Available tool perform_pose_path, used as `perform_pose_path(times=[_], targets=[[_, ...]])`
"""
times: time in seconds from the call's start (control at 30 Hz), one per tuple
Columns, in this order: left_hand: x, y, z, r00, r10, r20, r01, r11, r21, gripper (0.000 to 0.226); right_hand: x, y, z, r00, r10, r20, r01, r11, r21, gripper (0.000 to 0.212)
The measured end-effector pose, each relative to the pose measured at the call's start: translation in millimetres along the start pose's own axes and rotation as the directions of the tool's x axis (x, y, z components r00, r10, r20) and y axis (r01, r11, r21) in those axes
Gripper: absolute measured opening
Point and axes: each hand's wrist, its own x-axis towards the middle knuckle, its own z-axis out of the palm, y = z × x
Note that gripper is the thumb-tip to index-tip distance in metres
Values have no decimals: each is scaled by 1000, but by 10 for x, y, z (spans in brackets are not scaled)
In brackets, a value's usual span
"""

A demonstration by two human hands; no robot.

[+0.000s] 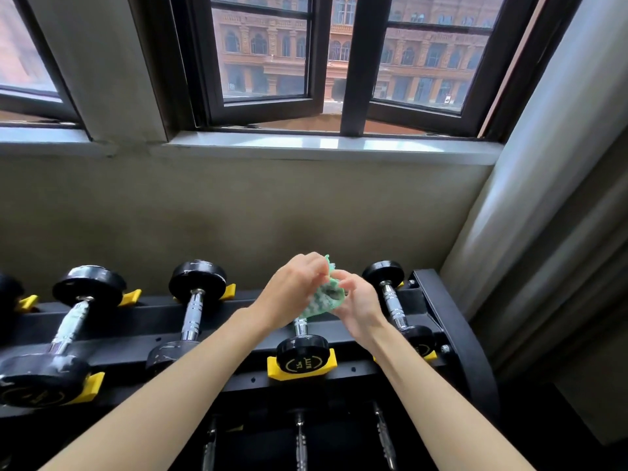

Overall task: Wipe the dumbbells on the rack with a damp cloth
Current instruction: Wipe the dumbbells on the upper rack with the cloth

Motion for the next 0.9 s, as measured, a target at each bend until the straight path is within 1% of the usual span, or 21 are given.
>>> perform_pose_path(times=[0.03, 0.07, 0.1, 0.13, 0.17, 0.23, 0.3, 0.33, 0.4, 0.43, 0.5, 0.53, 0.57, 0.6, 0.63, 0.67, 0.7, 0.73, 0.8, 0.83, 0.9], targets=[[-8, -5, 5, 994, 107, 35, -110, 990, 93, 3, 11, 13, -42, 999, 36, 38, -42, 985, 165, 35], [-18, -13, 13, 979, 192, 75, -202, 965, 165, 5, 26, 29, -80, 996, 61, 71, -79, 959, 271, 40], [-33, -16, 25, 962, 250, 111, -269, 939, 214, 11, 41, 52, -107, 991, 76, 108, -108, 939, 327, 46], [-57, -15, 35, 949, 277, 148, -306, 924, 231, 20, 66, 95, -133, 988, 92, 122, -129, 929, 348, 49], [-93, 1, 31, 941, 285, 186, -323, 919, 225, 28, 83, 132, -141, 985, 110, 136, -153, 920, 360, 48], [-198, -20, 47, 926, 287, 246, -333, 927, 173, 35, 117, 190, -142, 981, 136, 140, -181, 899, 398, 41], [-314, -58, 84, 920, 257, 295, -307, 941, 138, 36, 168, 245, -174, 985, 139, 99, -167, 902, 399, 32], [-366, -79, 110, 923, 231, 307, -281, 951, 129, 36, 196, 288, -204, 988, 132, 75, -150, 917, 370, 27], [-440, -105, 168, 936, 197, 291, -228, 971, 76, 35, 220, 369, -253, 989, 139, 54, -149, 932, 331, 16], [-470, -112, 194, 951, 181, 250, -198, 979, 42, 34, 212, 393, -270, 989, 135, 51, -144, 939, 313, 15], [-532, -152, 248, 989, 112, 98, -112, 994, -7, 32, 192, 416, -327, 993, 117, 25, -120, 962, 244, 15], [-554, -185, 270, 999, 35, 8, -35, 999, -30, 33, 190, 426, -375, 995, 104, -6, -101, 979, 179, 13], [-581, -230, 292, 994, -87, -59, 82, 994, -77, 35, 197, 455, -441, 993, 99, -58, -93, 992, 89, 11], [-609, -287, 309, 966, -248, -75, 235, 961, -148, 39, 196, 487, -518, 988, 97, -120, -100, 995, -17, 11], [-643, -354, 325, 913, -408, -26, 394, 895, -210, 44, 194, 533, -601, 978, 95, -187, -123, 982, -141, 14], [-682, -422, 339, 837, -542, 74, 543, 806, -234, 52, 185, 583, -683, 965, 84, -249, -155, 946, -283, 17], [-727, -494, 363, 757, -632, 169, 654, 724, -220, 59, 171, 635, -749, 956, 57, -289, -185, 880, -438, 17], [-793, -566, 404, 690, -680, 248, 722, 668, -179, 62, 153, 702, -797, 952, 39, -304, -215, 790, -574, 16], [-920, -658, 493, 601, -714, 360, 785, 611, -99, 62, 125, 842, -827, 946, 47, -320, -279, 616, -737, 25], [-965, -686, 541, 561, -725, 400, 809, 582, -79, 60, 136, 908, -818, 945, 50, -322, -294, 560, -775, 29], [-1058, -706, 637, 463, -753, 467, 874, 474, -102, 58, 166, 1070, -793, 938, 52, -342, -318, 520, -793, 33]])
